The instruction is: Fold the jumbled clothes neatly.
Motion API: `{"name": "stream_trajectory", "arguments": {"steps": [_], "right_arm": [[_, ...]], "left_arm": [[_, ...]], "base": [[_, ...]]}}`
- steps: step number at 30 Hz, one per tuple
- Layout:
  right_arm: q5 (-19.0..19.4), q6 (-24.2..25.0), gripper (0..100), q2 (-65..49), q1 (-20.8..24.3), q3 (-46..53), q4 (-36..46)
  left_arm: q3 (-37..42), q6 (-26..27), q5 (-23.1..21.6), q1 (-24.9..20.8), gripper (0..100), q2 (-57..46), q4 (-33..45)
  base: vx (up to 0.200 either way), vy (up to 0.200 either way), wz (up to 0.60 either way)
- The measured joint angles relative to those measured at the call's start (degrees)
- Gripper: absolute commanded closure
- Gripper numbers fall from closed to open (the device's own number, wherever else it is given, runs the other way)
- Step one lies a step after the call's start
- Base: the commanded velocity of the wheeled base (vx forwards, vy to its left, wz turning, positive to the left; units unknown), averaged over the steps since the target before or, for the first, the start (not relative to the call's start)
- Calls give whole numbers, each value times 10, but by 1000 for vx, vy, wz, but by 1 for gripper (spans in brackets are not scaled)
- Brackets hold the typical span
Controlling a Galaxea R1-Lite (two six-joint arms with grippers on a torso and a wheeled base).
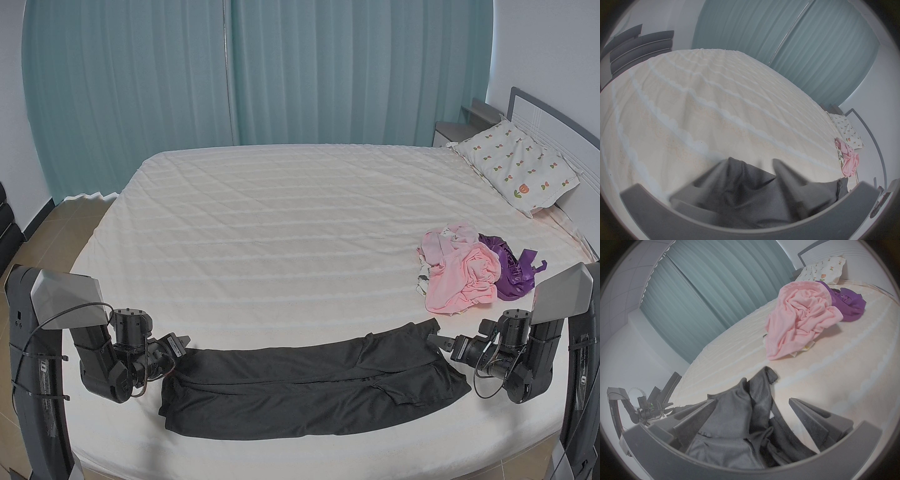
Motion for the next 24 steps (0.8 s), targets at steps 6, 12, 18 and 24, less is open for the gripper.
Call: {"name": "stream_trajectory", "arguments": {"steps": [6,12,18,24], "right_arm": [[-9,1,0,3,11,-27,3],[-18,1,0,16,18,-68,39],[-22,1,0,28,25,-118,97],[-40,2,100,39,30,-155,127]], "left_arm": [[-7,-5,5,2,100,7,-1],[-5,-25,10,3,100,6,-1],[-4,-32,16,4,100,4,-1],[-4,-32,17,4,100,4,-1]], "base": [[0,0,0],[0,0,0],[0,0,0],[0,0,0]]}}
